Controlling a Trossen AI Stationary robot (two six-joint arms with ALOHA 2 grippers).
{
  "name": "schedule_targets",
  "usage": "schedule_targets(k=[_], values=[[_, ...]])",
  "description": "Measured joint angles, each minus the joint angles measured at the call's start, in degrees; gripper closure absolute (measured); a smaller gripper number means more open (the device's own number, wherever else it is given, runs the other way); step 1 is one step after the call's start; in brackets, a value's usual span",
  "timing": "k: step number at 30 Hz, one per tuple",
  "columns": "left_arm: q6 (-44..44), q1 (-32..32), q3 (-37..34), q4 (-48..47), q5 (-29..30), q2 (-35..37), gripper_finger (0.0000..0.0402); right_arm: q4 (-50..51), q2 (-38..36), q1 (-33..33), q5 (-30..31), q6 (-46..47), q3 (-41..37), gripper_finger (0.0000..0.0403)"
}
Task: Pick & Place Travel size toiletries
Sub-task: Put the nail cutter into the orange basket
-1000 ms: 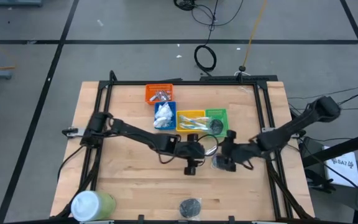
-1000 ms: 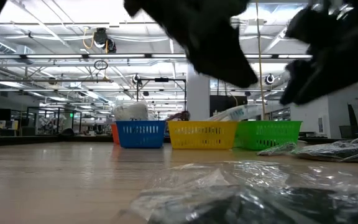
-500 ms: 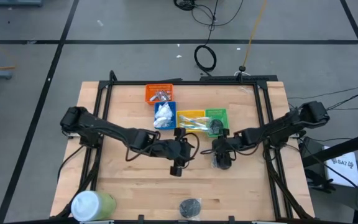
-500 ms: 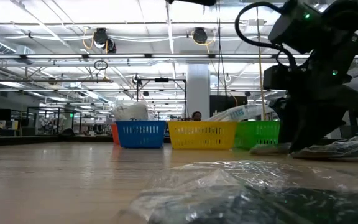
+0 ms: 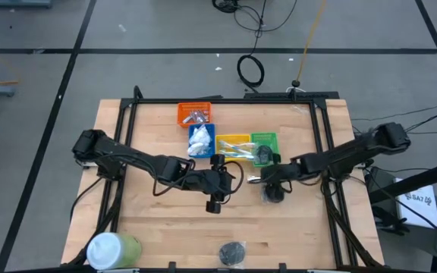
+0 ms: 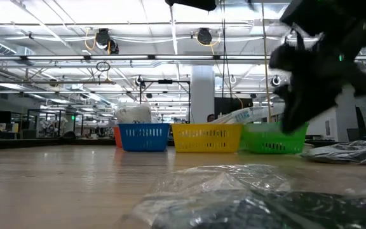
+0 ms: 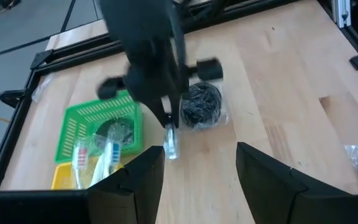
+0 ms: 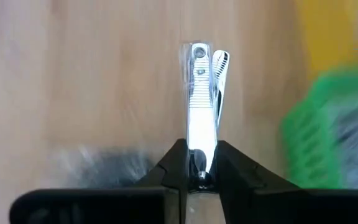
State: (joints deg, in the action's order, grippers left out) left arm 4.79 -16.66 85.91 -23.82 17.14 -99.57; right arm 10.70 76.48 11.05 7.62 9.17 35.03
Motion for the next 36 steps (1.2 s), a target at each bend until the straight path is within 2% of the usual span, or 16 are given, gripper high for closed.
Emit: schedule_targets(k=[5, 8, 13, 16, 19, 23, 28, 32, 36], values=[[-0.04, -0.14, -0.17, 0.23, 0.01, 0.00, 0.0204, -3.76, -9.99, 1.72, 1.24, -0.23, 0.13, 0.0358], [-0.43, -0.14, -2.33, 4.49, -0.01, 0.00, 0.0204, -8.14, -15.50, 3.71, 1.99, -1.16, 0.17, 0.0358], [2.50, -0.10, -7.06, 19.49, -0.33, 0.00, 0.0204, -20.24, -19.60, 8.69, 13.10, -7.58, 0.15, 0.0358], [5.35, 0.06, -9.47, 29.48, -0.08, -0.07, 0.0204, -30.11, -19.63, 10.96, 16.74, -14.35, 0.15, 0.0358], [7.90, 0.40, -10.68, 39.36, -0.07, 0.02, 0.0204, -42.52, -18.47, 12.39, 16.58, -21.80, -0.33, 0.0358], [9.12, 1.49, -11.03, 46.43, -0.17, 0.01, 0.0204, -55.79, -16.49, 13.41, 16.22, -29.86, -2.30, 0.0358], [9.16, 3.28, -11.02, 53.70, -2.48, 0.00, 0.0204, -60.15, -13.78, 13.44, 16.19, -32.37, -3.02, 0.0358], [9.16, 4.40, -11.02, 54.72, -2.95, 0.00, 0.0204, -61.18, -11.72, 13.40, 16.46, -32.37, -3.02, 0.0358], [8.27, 5.44, -11.02, 54.91, -5.92, 0.00, 0.0204, -63.21, -10.51, 13.40, 16.59, -32.70, -3.02, 0.0358]])
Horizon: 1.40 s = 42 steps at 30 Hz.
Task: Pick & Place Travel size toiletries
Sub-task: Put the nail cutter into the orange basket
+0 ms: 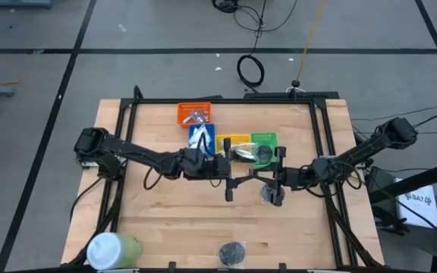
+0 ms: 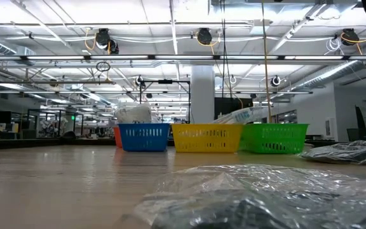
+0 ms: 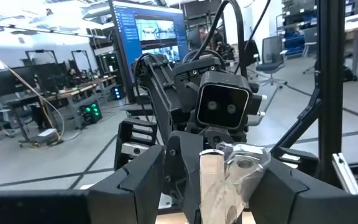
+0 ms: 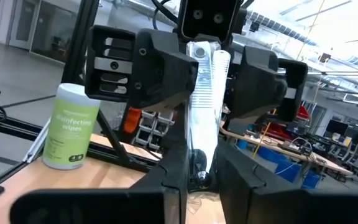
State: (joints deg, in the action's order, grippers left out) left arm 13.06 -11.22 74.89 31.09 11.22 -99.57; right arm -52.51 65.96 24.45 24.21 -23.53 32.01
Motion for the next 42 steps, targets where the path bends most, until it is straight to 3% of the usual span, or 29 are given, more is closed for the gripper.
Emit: schedule_targets(k=[4, 8, 13, 15, 17, 21, 23, 27, 30, 34, 38, 42], values=[[-1.16, 0.32, 0.02, -0.71, -1.13, -0.07, 0.0243, -0.42, -0.01, 0.00, 0.21, -0.78, -0.02, 0.0358], [0.11, 0.19, 0.04, -2.23, -2.86, -0.11, 0.0342, -0.66, -0.01, 0.00, 0.16, -1.40, -0.04, 0.0358], [1.35, 0.19, 0.09, -4.90, -2.34, 0.99, 0.0341, -0.24, 0.02, -0.04, 0.07, -2.05, -0.02, 0.0353], [3.18, 0.08, 0.04, -9.03, 1.28, 2.69, 0.0341, 1.37, 0.03, 0.00, 2.25, -2.94, 0.07, 0.0318], [3.82, 0.43, -0.23, -13.99, 5.21, 6.17, 0.0341, 2.21, -0.16, 0.71, 6.66, -2.43, -0.01, 0.0259], [3.17, 2.33, -1.45, -20.93, 10.18, 14.39, 0.0341, 4.93, -1.38, 2.07, 22.13, 0.15, 0.06, 0.0135], [2.32, 4.33, -5.61, -21.58, 11.42, 18.14, 0.0341, 6.14, -2.39, 3.17, 27.90, 0.57, -0.04, 0.0084], [-2.25, 12.31, -19.36, -15.65, 12.75, 25.23, 0.0341, 6.99, -3.96, 4.78, 31.65, 2.16, -0.02, 0.0028], [-9.50, 21.10, -31.09, -7.23, 12.69, 26.89, 0.0341, 7.04, -4.01, 4.89, 32.30, 1.94, -0.02, 0.0020], [-17.01, 32.03, -41.93, 4.40, 7.77, 23.54, 0.0341, 7.27, -4.04, 4.24, 32.57, 1.48, -0.02, 0.0032], [-21.87, 39.49, -45.00, 7.94, 2.20, 18.92, 0.0341, 7.48, -4.03, 4.02, 32.61, 1.88, -0.02, 0.0045], [-22.01, 42.01, -44.35, 9.70, -0.76, 14.16, 0.0341, 7.41, -4.03, 3.78, 32.56, 1.90, -0.02, 0.0052]])
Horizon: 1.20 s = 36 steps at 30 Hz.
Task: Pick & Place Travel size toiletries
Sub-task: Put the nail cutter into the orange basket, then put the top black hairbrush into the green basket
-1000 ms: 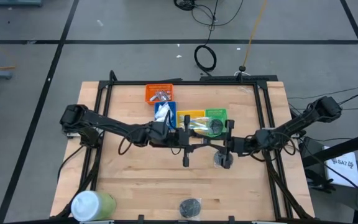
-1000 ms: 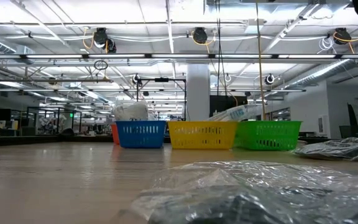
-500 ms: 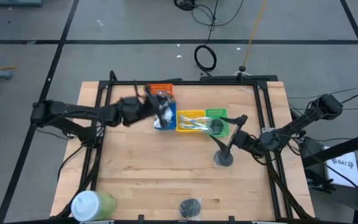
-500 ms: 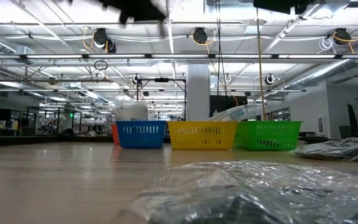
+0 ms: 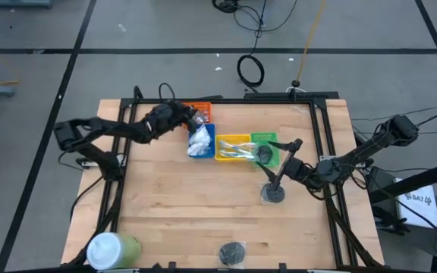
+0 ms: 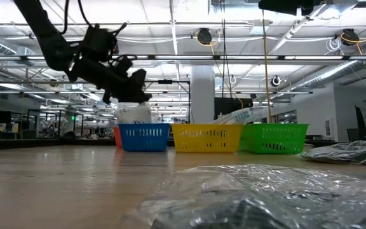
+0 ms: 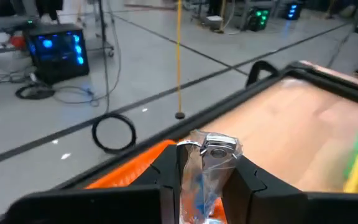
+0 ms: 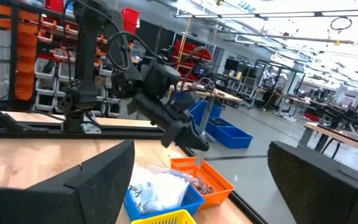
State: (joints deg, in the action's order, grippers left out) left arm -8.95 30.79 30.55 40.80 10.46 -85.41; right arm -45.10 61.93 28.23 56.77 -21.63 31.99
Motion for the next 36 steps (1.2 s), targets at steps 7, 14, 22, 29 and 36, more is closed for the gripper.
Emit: schedule_targets(k=[7, 14, 22, 29, 36], values=[[-3.30, 1.41, 0.04, 1.29, 4.33, -4.21, 0.0237, 1.00, 0.00, 0.00, 0.08, 1.05, 0.00, 0.0053], [-0.66, 2.09, 0.04, 1.11, 1.76, -3.12, 0.0085, 1.32, 0.00, 0.00, 0.06, 1.39, 0.01, 0.0053], [-0.14, -3.16, 0.04, 0.47, -5.68, 6.19, 0.0025, 13.32, 0.00, 4.14, 0.03, 7.79, 0.04, 0.0054], [5.40, -16.79, 0.04, -0.39, -5.42, 17.21, 0.0024, 39.61, 0.00, 9.06, -7.30, 34.38, 0.09, 0.0071], [12.27, -32.22, 0.65, -1.11, 5.88, 21.53, 0.0023, 70.27, 2.77, 9.14, -22.39, 61.95, 0.09, 0.0091]])
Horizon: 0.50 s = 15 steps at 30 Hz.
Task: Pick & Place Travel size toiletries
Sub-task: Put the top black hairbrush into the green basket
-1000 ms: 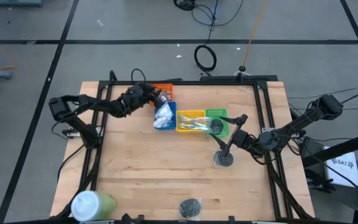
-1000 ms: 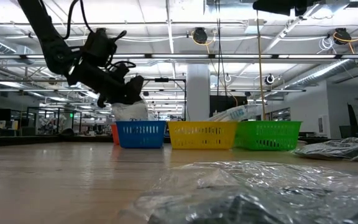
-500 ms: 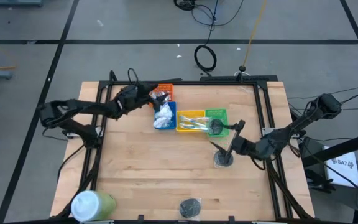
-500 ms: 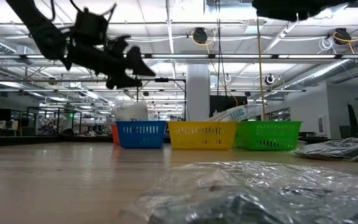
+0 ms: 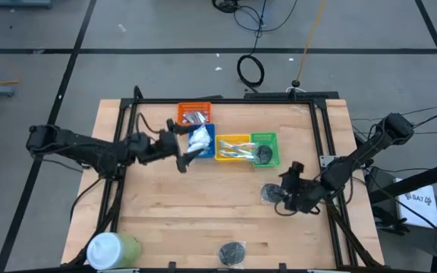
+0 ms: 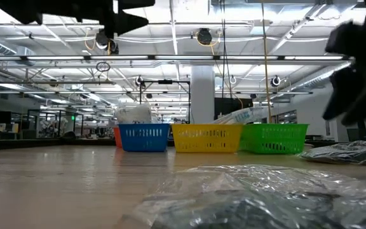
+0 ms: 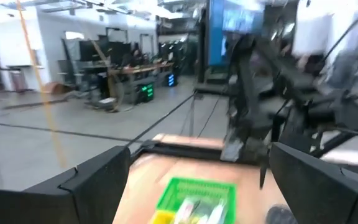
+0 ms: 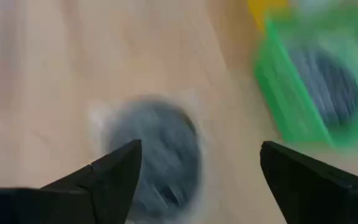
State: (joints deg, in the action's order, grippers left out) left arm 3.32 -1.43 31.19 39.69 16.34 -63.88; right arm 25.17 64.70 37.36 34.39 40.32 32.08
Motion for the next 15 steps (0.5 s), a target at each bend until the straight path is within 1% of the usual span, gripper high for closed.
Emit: schedule_targets(k=[2, 4, 7, 12, 15], values=[[2.63, -2.96, 0.88, -2.48, 4.61, -0.13, 0.0023, 5.29, 1.22, -0.08, -1.58, 4.10, 0.00, 0.0095], [3.99, -4.84, 2.16, -4.13, 7.23, -0.47, 0.0023, 6.94, 2.35, -0.29, -3.01, 5.84, 0.00, 0.0099], [3.86, -5.98, 3.09, -5.79, 7.80, -1.39, 0.0023, 7.44, 3.71, -1.22, -4.78, 6.89, 0.00, 0.0104], [3.23, -6.55, 3.20, -6.14, 7.78, -1.38, 0.0023, 6.71, 5.69, -4.06, -14.44, 7.47, 0.00, 0.0123], [2.13, -6.53, 3.20, -6.87, 7.80, -1.44, 0.0023, 5.41, 7.02, -5.20, -16.87, 7.51, 0.03, 0.0145]])
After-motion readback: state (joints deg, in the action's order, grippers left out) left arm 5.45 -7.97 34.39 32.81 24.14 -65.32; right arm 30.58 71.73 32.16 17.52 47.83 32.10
